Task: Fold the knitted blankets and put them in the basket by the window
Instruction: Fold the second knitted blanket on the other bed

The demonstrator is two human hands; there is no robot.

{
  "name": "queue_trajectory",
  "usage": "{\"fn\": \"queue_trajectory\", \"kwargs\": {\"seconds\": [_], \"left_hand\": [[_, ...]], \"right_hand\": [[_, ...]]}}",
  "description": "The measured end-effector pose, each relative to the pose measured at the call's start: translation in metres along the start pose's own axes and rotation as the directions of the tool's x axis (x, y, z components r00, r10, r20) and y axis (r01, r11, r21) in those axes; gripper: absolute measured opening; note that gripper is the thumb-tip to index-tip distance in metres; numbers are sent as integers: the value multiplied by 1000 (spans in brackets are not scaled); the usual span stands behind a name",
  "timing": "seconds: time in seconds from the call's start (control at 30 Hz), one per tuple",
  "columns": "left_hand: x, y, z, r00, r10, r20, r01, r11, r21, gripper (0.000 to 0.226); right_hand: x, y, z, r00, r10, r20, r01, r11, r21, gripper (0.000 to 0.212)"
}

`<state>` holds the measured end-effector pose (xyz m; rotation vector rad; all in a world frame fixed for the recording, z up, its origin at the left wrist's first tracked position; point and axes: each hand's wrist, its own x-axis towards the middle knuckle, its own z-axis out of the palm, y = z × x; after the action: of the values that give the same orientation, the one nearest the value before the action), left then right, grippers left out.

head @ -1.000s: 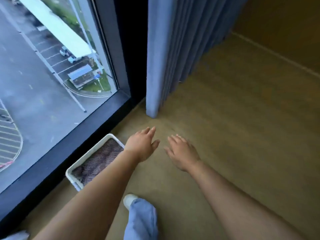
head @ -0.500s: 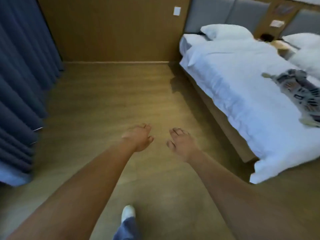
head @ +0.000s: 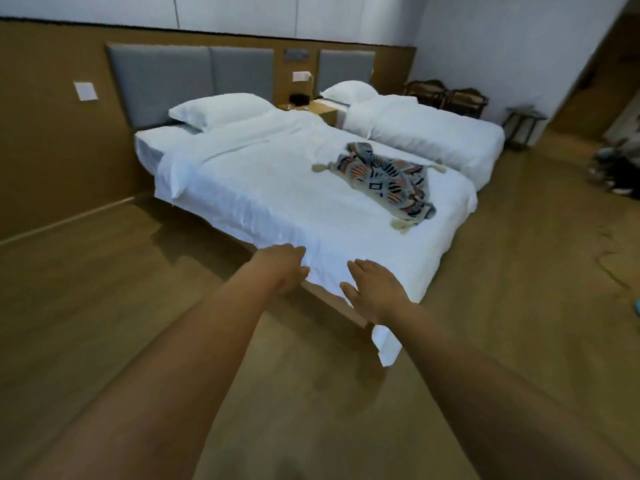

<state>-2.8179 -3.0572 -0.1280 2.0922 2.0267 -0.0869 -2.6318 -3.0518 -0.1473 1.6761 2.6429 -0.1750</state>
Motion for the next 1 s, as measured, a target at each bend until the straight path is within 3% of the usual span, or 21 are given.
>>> {"fn": "queue_trajectory", "kwargs": {"seconds": [0.33,0.5,0.83,1.0], "left_hand": [[213,80,-24,974,216,67,-224,962,159,51],[305,92,-34,974,210,88,-223,960,167,51],[495,3,-52,990,62,125,-80,986,145,51],[599,-40,-67,981,87,176,-112,984,139,52]], "right_hand": [[128,144,-19,983,181,13,-181,984,7,54],[215,205,-20,980,196,43,-196,980,12,48],[433,255,-4,985,152,86,-155,987,35,45],[541,265,4,968,206,143,-217,974,68,46]]}}
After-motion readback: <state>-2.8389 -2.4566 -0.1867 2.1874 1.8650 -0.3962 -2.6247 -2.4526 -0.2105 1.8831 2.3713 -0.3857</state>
